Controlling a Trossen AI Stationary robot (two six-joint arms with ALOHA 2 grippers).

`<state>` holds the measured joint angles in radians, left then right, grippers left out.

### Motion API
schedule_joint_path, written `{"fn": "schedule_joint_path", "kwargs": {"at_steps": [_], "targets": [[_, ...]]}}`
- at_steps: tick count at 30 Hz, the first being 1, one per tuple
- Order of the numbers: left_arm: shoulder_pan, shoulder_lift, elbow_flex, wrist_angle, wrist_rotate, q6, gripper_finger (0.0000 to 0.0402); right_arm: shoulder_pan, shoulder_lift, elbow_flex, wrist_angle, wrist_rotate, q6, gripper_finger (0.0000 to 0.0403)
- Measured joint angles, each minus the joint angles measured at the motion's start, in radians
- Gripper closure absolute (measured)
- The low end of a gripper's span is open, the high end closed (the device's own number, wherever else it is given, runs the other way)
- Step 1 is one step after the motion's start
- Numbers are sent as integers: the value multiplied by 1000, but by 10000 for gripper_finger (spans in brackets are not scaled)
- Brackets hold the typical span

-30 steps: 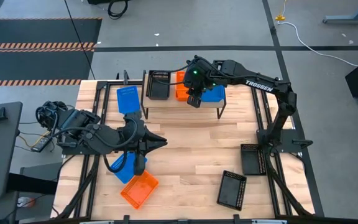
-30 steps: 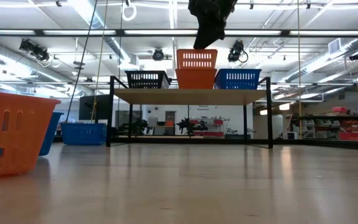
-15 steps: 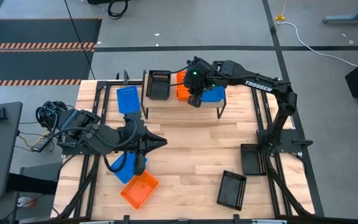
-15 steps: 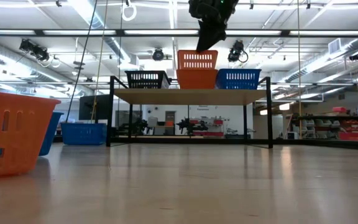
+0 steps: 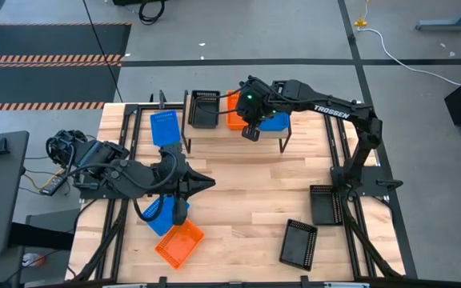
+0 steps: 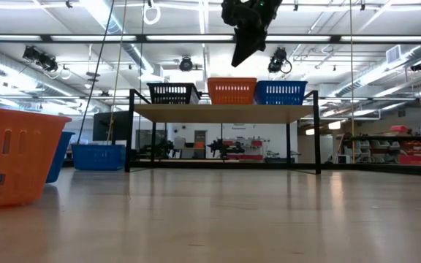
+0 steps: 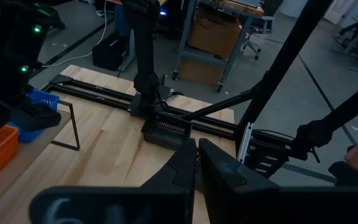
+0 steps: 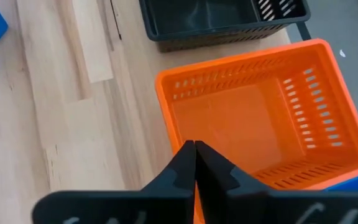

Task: Stack baskets on shelf by color
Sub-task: Stack the bottom black bin on top of the black bin on the shelf

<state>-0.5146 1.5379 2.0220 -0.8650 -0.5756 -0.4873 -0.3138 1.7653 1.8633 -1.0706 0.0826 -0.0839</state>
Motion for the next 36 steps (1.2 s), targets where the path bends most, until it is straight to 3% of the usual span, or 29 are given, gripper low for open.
{"fn": "schedule_joint_path", "kwargs": {"at_steps": [8, 14, 20, 23, 27, 31, 36], "targets": [[0, 0, 0, -3, 0, 1, 380, 11, -16, 56, -53, -13, 45, 356], [23, 0, 0, -52, -9, 2, 379, 34, -71, 181, -219, -71, 159, 333], [54, 0, 0, -57, -11, 59, 369, 83, -126, 174, -425, -147, 275, 296], [61, 0, 0, -100, 27, 77, 367, 128, -134, 156, -487, -210, 335, 273], [63, 0, 0, -275, 142, 80, 362, 219, -133, 154, -496, -264, 395, 246], [54, 0, 0, -426, 162, 31, 353, 317, -133, 154, -496, -245, 460, 228], [55, 0, 0, -453, 158, 62, 338, 425, -133, 154, -494, -189, 565, 220]]}}
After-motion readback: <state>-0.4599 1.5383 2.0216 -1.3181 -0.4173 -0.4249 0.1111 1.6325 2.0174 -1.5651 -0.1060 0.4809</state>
